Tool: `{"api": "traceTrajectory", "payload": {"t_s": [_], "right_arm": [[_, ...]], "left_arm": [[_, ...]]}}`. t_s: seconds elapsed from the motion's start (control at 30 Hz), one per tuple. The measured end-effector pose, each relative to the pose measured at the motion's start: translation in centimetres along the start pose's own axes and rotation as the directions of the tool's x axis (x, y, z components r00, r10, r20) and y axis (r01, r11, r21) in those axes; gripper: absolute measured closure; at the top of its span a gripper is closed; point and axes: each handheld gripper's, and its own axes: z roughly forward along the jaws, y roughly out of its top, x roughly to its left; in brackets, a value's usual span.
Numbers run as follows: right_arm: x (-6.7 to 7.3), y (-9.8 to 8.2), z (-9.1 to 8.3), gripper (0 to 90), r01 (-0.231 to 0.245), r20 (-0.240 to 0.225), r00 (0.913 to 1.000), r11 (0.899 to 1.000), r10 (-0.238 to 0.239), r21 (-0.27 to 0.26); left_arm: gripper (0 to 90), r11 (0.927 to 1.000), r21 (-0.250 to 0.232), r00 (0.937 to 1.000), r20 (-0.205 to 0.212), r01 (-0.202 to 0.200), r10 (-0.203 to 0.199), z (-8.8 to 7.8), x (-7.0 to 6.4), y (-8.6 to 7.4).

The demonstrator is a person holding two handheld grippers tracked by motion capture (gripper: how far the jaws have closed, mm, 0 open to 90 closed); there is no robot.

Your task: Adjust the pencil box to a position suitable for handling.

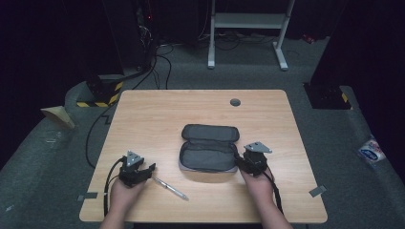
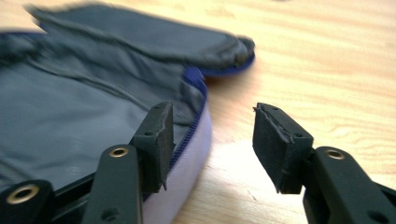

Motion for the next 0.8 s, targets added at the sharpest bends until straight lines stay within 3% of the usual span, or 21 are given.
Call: {"api": "traceTrajectory", "payload": {"t_s": [0.1,0.17,0.27,0.33,0.5,0.53,0.6,0.67,0.8], "right_arm": [[0.7,0.1,-1.7,47.5,-0.011,-0.057,0.9983,0.998,0.007,-0.065],[1.1,-0.2,-2.6,45.2,-0.006,-0.082,0.9966,0.997,-0.001,-0.074],[1.1,-1.1,-3.3,40.9,-0.013,-0.119,0.9928,0.998,0.006,-0.055],[0.9,-1.9,-3.6,39.4,-0.013,-0.137,0.9905,0.999,0.007,-0.041],[0.8,-3.7,-4.1,39.1,-0.023,-0.141,0.9897,1.000,0.021,-0.017],[0.8,-3.7,-4.1,39.1,-0.023,-0.141,0.9897,1.000,0.021,-0.017],[0.8,-4.5,-4.0,40.0,-0.016,-0.135,0.9907,1.000,0.016,-0.001],[0.8,-4.7,-3.9,40.4,-0.019,-0.132,0.9910,1.000,0.021,0.011],[0.8,-4.8,-3.2,41.0,0.008,-0.126,0.9920,1.000,-0.005,0.025]], "left_arm": [[43.8,1.0000,0.000,1.0000,0.004,-0.003,0.003,0.0,0.0,0.0],[45.1,1.0000,-0.003,1.0000,0.008,-0.004,0.004,-0.1,-0.2,0.0],[47.9,0.9994,-0.002,0.9994,0.005,-0.035,0.035,-0.2,-0.6,0.0],[47.9,0.9984,-0.009,0.9981,0.025,-0.056,0.056,-0.3,-1.5,0.4],[49.3,0.9851,-0.060,0.9857,0.039,-0.161,0.164,-0.9,-5.4,2.5],[50.4,0.9851,-0.060,0.9857,0.039,-0.161,0.164,-0.9,-5.4,2.5],[51.8,0.9794,-0.067,0.9799,0.048,-0.190,0.194,-0.5,-7.4,3.6],[52.3,0.9779,-0.062,0.9772,0.060,-0.200,0.204,0.0,-8.3,4.1],[52.8,0.9765,-0.058,0.9756,0.061,-0.207,0.211,0.7,-9.0,4.2]]}}
